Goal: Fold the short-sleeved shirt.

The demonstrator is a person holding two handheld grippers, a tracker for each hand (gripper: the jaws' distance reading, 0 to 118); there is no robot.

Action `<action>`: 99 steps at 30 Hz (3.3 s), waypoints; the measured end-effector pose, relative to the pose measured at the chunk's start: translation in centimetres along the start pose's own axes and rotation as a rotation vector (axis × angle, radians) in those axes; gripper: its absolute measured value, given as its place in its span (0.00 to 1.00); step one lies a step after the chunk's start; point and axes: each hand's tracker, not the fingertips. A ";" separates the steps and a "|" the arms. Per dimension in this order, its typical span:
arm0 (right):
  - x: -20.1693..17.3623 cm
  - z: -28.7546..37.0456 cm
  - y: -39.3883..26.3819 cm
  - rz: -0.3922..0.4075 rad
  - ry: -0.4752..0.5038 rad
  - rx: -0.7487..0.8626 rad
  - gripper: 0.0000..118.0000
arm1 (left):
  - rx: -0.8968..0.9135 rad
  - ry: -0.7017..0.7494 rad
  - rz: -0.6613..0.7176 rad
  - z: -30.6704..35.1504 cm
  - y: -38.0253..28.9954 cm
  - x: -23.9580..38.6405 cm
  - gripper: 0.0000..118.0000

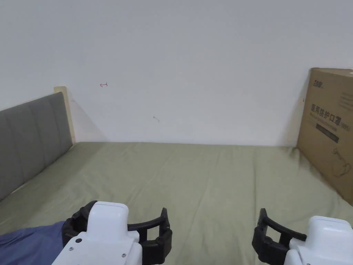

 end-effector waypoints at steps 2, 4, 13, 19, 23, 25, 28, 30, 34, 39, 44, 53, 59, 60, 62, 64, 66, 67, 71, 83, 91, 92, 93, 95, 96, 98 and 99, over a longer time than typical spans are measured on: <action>-0.4 0.2 0.3 0.037 0.004 0.022 1.00 | 0.027 0.040 0.001 0.1 0.2 -0.1 1.00; -0.6 0.4 0.5 0.050 0.012 0.033 1.00 | 0.046 0.044 0.014 0.3 0.5 -0.5 1.00; -2.5 1.4 1.9 0.160 -0.038 0.076 0.16 | 0.075 0.083 0.074 0.8 0.5 -1.4 0.27; -1.5 1.3 2.0 0.055 -0.038 0.035 0.00 | 0.042 0.043 0.078 0.4 0.5 -2.3 0.00; -1.1 1.2 1.9 0.067 -0.058 0.028 0.00 | 0.020 0.032 0.116 -0.1 0.8 -2.7 0.00; -0.7 1.2 2.0 0.061 -0.048 0.021 0.00 | 0.003 0.052 0.087 -0.3 0.7 -2.5 0.00; -0.5 0.9 2.0 0.044 -0.045 0.013 0.00 | 0.000 0.057 0.078 -0.4 0.6 -2.5 0.00; -0.7 0.8 2.0 0.044 -0.027 0.004 0.00 | -0.006 0.051 0.092 -0.3 0.7 -2.8 0.00; -2.1 0.5 2.1 0.084 0.014 0.003 0.00 | 0.000 0.098 0.085 -0.1 0.7 -3.7 0.00; -5.1 -0.4 2.6 0.077 0.117 0.008 0.00 | -0.005 0.157 0.113 1.1 0.8 -6.4 0.00; -10.1 -1.1 2.9 0.062 0.285 0.017 0.00 | -0.005 0.293 0.095 3.6 0.9 -9.8 0.00; -18.9 0.1 1.9 0.053 0.571 -0.026 0.00 | -0.061 0.477 0.143 6.7 -0.3 -16.1 0.00; -21.0 0.7 0.9 0.082 0.619 -0.058 0.00 | -0.215 0.495 0.208 3.3 -2.1 -19.5 0.00; -21.0 0.7 0.8 0.087 0.621 -0.066 0.00 | -0.260 0.495 0.226 1.7 -2.9 -20.5 0.00; -21.1 0.6 0.3 0.096 0.622 -0.084 0.00 | -0.379 0.460 0.269 -1.9 -5.0 -22.7 0.00; -21.0 0.4 -0.1 0.101 0.615 -0.104 0.00 | -0.501 0.424 0.337 -5.9 -8.4 -25.4 0.00; -20.9 0.0 -0.6 0.097 0.608 -0.128 0.00 | -0.655 0.410 0.405 -9.4 -11.6 -27.1 0.00; -20.8 -0.2 -0.8 0.095 0.604 -0.139 0.00 | -0.686 0.405 0.435 -10.5 -12.7 -27.2 0.00; -20.2 -1.1 -1.5 0.095 0.572 -0.181 0.00 | -0.873 0.429 0.419 -14.9 -18.2 -28.8 0.00; -20.0 -2.7 -3.3 0.067 0.576 -0.288 0.00 | -0.949 0.435 0.306 -15.9 -18.5 -26.6 0.95; -20.4 -3.0 -3.9 0.101 0.584 -0.322 0.00 | -0.925 0.480 0.326 -16.6 -19.8 -26.6 0.48; -20.4 -3.1 -4.0 0.098 0.584 -0.332 0.00 | -0.929 0.478 0.338 -16.7 -19.5 -26.9 0.30; -20.3 -3.1 -4.1 0.092 0.586 -0.339 0.00 | -0.941 0.493 0.340 -16.7 -19.5 -27.2 0.11; -20.2 -3.2 -4.3 0.077 0.587 -0.353 0.00 | -0.962 0.490 0.384 -17.3 -20.6 -28.4 0.03; -20.1 -3.2 -4.3 0.072 0.589 -0.358 0.00 | -0.951 0.497 0.391 -17.2 -20.5 -28.6 0.02; -20.0 -3.1 -4.2 0.081 0.591 -0.361 0.00 | -0.952 0.494 0.398 -17.2 -20.0 -28.8 0.02; -19.9 -3.2 -4.1 0.087 0.584 -0.357 0.00 | -0.950 0.483 0.416 -16.9 -19.9 -29.0 0.01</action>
